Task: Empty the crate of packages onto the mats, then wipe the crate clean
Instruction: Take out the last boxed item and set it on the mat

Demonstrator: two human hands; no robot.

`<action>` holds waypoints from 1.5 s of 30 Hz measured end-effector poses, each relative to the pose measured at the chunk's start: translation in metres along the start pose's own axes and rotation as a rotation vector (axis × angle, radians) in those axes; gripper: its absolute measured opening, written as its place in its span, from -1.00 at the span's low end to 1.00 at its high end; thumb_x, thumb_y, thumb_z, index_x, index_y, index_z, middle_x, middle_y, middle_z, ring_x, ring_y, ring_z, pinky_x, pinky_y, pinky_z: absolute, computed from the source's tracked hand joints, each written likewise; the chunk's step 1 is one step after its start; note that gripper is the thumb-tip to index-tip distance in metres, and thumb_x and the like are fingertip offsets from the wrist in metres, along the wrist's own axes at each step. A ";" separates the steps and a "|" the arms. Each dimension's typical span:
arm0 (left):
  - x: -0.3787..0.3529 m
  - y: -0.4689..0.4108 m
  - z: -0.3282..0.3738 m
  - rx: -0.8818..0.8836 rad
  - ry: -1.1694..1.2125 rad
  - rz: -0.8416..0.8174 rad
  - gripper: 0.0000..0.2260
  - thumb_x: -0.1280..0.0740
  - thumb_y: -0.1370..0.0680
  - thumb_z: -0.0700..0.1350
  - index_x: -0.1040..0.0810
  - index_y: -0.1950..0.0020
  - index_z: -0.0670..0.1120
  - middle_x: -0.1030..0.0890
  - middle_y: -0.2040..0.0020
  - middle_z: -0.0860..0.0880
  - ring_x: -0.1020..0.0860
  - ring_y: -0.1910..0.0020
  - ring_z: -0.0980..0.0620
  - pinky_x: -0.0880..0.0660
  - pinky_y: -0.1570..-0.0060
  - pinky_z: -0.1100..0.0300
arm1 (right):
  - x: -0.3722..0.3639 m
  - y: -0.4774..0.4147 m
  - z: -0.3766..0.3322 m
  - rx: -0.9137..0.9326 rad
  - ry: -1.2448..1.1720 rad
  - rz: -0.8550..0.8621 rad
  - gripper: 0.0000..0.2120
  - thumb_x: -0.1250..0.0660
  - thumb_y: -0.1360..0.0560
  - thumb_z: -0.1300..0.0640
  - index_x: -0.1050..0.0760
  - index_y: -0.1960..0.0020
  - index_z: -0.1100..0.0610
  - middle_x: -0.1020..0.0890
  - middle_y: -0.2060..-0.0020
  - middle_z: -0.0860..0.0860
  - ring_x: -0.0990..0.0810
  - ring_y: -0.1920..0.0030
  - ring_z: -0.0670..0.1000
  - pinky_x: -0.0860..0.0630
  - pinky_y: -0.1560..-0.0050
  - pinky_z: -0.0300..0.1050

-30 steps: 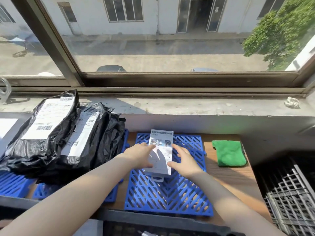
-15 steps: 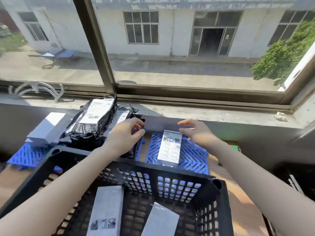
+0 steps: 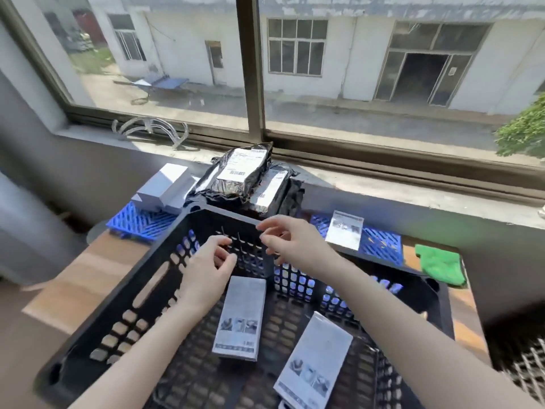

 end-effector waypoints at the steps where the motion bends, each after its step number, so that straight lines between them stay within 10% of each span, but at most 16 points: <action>1: -0.006 0.003 -0.013 0.022 -0.018 -0.047 -0.78 -0.38 -0.54 -0.11 -0.52 -0.18 0.02 -0.59 0.16 0.08 -0.56 0.18 0.15 -0.43 0.16 0.27 | -0.016 -0.002 0.006 -0.015 0.063 -0.024 -0.79 -0.29 -0.54 0.12 -0.55 -0.16 0.03 -0.63 0.02 -0.02 -0.61 0.11 -0.04 -0.60 0.02 -0.10; 11: -0.077 0.030 -0.103 0.200 -0.254 -0.468 -0.41 -0.34 -0.51 -0.06 -0.20 -0.50 0.05 -0.38 -0.27 -0.09 -0.48 -0.14 -0.06 -0.43 -0.07 0.10 | -0.125 0.009 0.135 -0.433 0.168 -0.029 -0.51 -0.25 -0.53 0.10 -0.29 -0.45 0.02 -0.45 -0.29 0.07 -0.44 -0.28 0.04 -0.38 -0.20 -0.13; 18: -0.108 0.055 -0.128 0.256 -0.350 -0.641 -0.33 -0.33 -0.55 -0.01 -0.07 -0.57 0.03 -0.29 -0.33 -0.16 -0.48 -0.20 -0.20 -0.44 -0.19 0.03 | -0.169 0.036 0.179 -0.578 0.086 0.033 -0.41 -0.18 -0.53 0.18 -0.11 -0.52 -0.02 -0.29 -0.34 0.09 -0.47 0.03 -0.02 -0.42 0.19 -0.25; 23: -0.115 0.070 -0.139 0.334 -0.298 -0.798 -0.22 -0.35 -0.52 -0.07 0.07 -0.60 0.07 -0.30 -0.36 -0.19 -0.48 -0.24 -0.20 -0.42 -0.24 0.06 | -0.183 0.042 0.182 -0.594 0.101 0.044 -0.39 -0.22 -0.53 0.18 -0.11 -0.54 0.05 -0.25 -0.40 0.08 -0.44 -0.11 -0.03 -0.36 -0.02 -0.27; 31: -0.108 0.068 -0.130 0.370 -0.269 -0.749 -0.18 -0.39 -0.47 -0.01 0.05 -0.59 0.05 -0.40 -0.32 -0.21 -0.53 -0.17 -0.17 -0.49 -0.20 0.00 | -0.171 0.048 0.171 -0.616 0.131 0.021 -0.39 -0.29 -0.52 0.15 -0.18 -0.52 0.14 -0.29 -0.44 0.08 -0.33 -0.40 0.04 -0.32 -0.25 -0.22; 36: -0.079 0.056 -0.106 0.344 -0.277 -0.654 -0.11 -0.42 -0.41 -0.04 0.10 -0.57 0.07 -0.52 -0.16 -0.15 -0.57 -0.03 -0.10 -0.53 0.00 0.06 | -0.155 0.047 0.146 -0.541 0.119 0.010 -0.40 -0.32 -0.50 0.14 -0.23 -0.50 0.12 -0.34 -0.42 -0.01 -0.39 -0.35 0.00 -0.32 0.07 -0.55; 45: 0.003 0.059 -0.045 0.313 -0.399 -0.316 -0.16 -0.41 -0.41 0.02 0.03 -0.54 0.10 -0.54 -0.14 -0.09 -0.55 -0.03 -0.08 -0.53 0.05 0.06 | -0.122 0.058 0.075 -0.259 0.002 0.039 -0.44 -0.36 -0.46 0.11 -0.34 -0.43 0.06 -0.47 -0.32 -0.04 -0.49 -0.24 -0.04 -0.45 -0.23 -0.11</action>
Point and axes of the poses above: each hand's wrist, its own y-axis away from the middle knuckle, its own x-axis out of the back of the hand, z = x × y, the point moved 5 cm from there along -y, towards the middle knuckle
